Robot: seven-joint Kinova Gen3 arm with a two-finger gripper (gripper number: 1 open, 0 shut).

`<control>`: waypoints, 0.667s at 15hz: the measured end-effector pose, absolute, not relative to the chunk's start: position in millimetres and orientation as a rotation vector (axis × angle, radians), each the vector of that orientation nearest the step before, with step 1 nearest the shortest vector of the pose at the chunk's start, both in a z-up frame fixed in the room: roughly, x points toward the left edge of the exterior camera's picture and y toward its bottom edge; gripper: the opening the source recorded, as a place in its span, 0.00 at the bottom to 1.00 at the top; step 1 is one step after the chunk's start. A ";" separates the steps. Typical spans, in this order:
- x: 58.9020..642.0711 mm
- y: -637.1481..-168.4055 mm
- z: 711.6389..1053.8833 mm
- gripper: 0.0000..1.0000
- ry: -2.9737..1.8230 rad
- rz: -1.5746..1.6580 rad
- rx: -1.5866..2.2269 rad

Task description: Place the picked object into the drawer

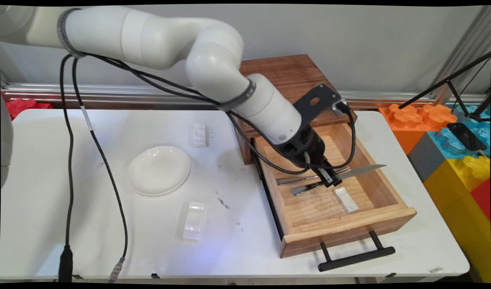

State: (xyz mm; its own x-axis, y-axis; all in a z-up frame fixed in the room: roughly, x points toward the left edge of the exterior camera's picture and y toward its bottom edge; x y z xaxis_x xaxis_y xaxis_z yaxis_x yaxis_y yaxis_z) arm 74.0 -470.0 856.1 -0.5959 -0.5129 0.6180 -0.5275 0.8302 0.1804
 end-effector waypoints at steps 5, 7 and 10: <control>66.3 -473.3 831.3 0.00 -2.325 0.039 0.753; 64.8 -473.4 823.5 0.00 -2.328 0.040 0.751; 62.9 -472.9 811.5 0.00 -2.333 0.037 0.751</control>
State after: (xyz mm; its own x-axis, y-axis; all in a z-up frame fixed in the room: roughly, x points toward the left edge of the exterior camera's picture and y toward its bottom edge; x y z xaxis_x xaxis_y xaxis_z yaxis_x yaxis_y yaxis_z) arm 62.9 -472.9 811.5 -0.6048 -0.5069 0.6143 -0.5261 0.8333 0.1696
